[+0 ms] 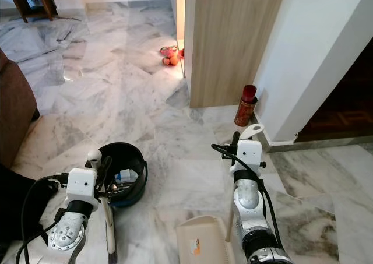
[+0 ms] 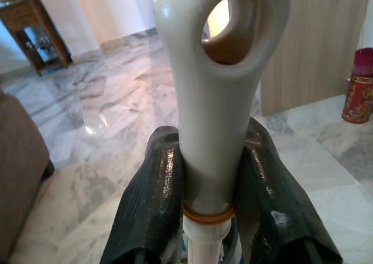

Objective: Sweep floor

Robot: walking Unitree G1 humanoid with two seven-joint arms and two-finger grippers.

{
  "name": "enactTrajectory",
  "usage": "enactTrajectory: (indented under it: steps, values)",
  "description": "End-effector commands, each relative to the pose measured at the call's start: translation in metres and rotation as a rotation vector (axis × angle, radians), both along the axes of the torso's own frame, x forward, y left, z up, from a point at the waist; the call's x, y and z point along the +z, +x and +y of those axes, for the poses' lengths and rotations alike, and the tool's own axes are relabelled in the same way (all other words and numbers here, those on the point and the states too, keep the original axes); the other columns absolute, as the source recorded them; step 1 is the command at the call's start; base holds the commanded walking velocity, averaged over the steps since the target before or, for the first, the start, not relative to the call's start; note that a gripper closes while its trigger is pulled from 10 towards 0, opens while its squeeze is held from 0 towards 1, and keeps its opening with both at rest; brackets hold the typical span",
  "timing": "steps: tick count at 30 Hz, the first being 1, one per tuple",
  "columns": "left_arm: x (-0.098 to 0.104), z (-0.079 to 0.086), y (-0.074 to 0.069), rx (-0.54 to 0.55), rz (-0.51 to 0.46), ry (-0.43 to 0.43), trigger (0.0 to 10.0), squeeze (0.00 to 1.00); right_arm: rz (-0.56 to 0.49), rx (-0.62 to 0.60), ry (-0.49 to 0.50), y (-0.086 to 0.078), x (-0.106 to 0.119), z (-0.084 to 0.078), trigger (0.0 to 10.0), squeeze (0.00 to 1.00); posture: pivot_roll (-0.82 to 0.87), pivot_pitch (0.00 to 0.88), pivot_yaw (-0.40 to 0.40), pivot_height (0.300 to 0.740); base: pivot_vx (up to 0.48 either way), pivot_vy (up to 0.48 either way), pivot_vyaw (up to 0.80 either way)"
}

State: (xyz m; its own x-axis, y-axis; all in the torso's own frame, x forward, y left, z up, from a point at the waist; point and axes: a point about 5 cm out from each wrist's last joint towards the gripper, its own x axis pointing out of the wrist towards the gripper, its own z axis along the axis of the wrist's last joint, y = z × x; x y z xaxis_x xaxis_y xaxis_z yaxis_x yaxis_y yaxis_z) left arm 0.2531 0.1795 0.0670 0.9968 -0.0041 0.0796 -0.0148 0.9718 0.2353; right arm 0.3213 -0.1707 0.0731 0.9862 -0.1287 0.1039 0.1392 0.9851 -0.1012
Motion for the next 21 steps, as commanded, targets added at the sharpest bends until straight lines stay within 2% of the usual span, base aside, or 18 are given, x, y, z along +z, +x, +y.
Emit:
enactTrajectory:
  steps: [1, 18, 21]
  values:
    - [0.0065, -0.0041, 0.0039, -0.022, -0.031, 0.015, 10.0, 0.0, 0.0, -0.026, 0.0, 0.0004, 0.0009, -0.0069, 10.0, 0.0, 0.15, 0.087, 0.006, 0.74, 0.0, 0.0, -0.8]
    - [0.0077, -0.0045, 0.0035, -0.032, -0.034, 0.014, 10.0, 0.0, 0.0, -0.033, -0.001, 0.0006, 0.001, -0.0077, 10.0, 0.0, 0.15, 0.084, 0.01, 0.74, 0.0, 0.0, -0.8]
    - [0.0076, -0.0054, 0.0035, -0.035, -0.033, 0.011, 10.0, 0.0, -0.001, -0.034, -0.005, 0.0004, 0.001, -0.0085, 10.0, 0.0, 0.15, 0.083, 0.007, 0.74, 0.0, 0.0, 0.0]
